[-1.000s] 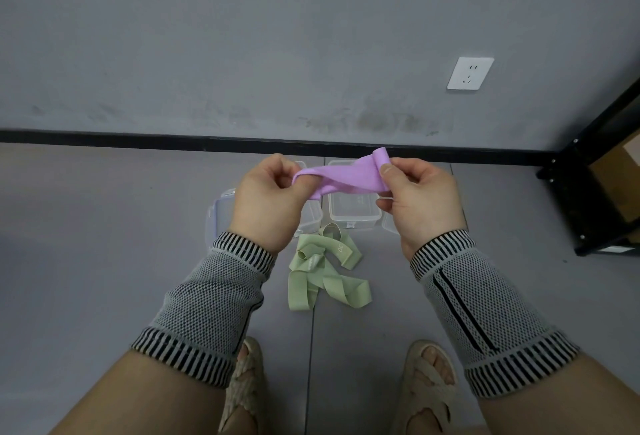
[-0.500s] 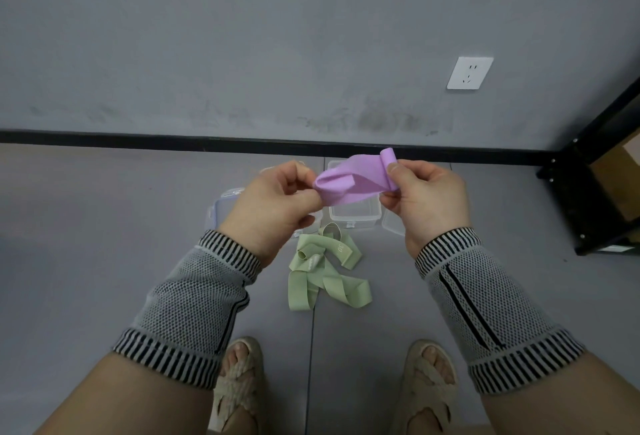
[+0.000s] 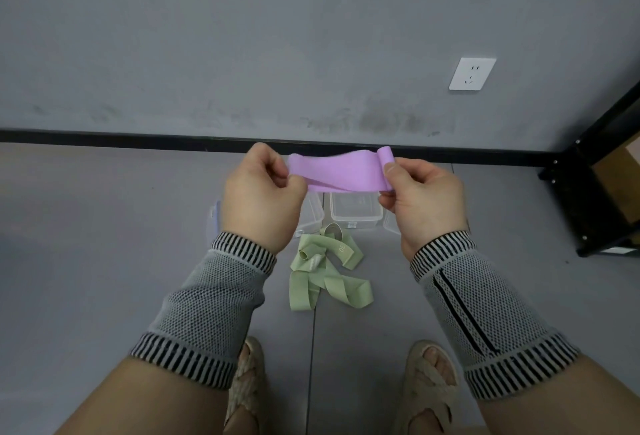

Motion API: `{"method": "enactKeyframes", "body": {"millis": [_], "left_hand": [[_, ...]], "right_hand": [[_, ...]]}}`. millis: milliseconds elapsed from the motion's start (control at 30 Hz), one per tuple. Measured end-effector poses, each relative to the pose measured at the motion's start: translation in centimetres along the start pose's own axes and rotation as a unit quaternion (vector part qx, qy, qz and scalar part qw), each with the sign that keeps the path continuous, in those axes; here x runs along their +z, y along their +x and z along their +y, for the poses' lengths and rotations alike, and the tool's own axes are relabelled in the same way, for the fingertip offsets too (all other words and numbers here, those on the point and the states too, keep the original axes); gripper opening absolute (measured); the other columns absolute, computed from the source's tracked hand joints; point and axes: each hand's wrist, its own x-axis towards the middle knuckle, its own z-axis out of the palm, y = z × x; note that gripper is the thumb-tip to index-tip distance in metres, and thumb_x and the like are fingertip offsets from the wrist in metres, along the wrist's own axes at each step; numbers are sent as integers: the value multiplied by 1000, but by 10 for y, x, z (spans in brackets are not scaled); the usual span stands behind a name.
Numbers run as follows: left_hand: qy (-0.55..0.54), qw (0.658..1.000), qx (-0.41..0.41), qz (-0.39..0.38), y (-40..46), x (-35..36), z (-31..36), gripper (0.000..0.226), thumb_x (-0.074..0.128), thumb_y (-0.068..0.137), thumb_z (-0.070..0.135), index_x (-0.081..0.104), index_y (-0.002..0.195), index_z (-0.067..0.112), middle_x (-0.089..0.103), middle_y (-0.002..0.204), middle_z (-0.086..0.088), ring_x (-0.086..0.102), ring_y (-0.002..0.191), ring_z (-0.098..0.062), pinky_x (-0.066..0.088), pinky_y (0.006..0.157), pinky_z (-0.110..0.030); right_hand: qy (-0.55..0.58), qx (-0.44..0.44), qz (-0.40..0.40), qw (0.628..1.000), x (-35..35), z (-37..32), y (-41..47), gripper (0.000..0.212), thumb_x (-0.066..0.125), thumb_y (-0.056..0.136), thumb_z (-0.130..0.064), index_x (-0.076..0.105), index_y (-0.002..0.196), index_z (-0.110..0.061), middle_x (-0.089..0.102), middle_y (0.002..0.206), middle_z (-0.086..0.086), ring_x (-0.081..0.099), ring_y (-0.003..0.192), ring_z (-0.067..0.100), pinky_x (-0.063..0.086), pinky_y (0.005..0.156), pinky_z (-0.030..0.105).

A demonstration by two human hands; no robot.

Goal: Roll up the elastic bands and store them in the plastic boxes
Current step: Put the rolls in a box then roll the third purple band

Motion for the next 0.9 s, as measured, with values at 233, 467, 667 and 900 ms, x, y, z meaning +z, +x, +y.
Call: {"method": "enactKeyframes", "body": {"millis": [233,467,667,900], "left_hand": [[-128,958,-119,-229,-2,-8,2,51,62,73,28,52,122,36,57,119,5,52,115,-7,44,98,-35],[-143,972,-50,-180,-3,-5,5,30,59,90,26,57,117,39,55,126,18,47,123,0,35,106,-25],[-172,958,-65,-221,-4,-4,6,14,63,87,12,68,100,15,70,87,4,64,75,4,48,66,-9],[-231,947,-91,-205,-3,-5,6,16,63,84,-1,65,85,15,70,86,-12,66,79,-20,55,79,-35]], "right_hand": [[-50,-46,-79,995,-4,-1,0,8,67,86,-21,69,82,-28,67,75,-7,59,63,0,49,62,20],[-84,-82,-224,968,-2,-5,-11,10,68,84,-20,73,92,-25,72,85,-7,60,68,-4,46,64,14],[-49,-57,-241,968,0,-1,-10,20,73,78,-3,64,82,-20,68,77,0,62,71,9,53,69,22],[-28,-67,-215,974,2,0,-10,24,74,76,-1,63,85,-20,68,84,1,66,77,8,53,71,21]]}}
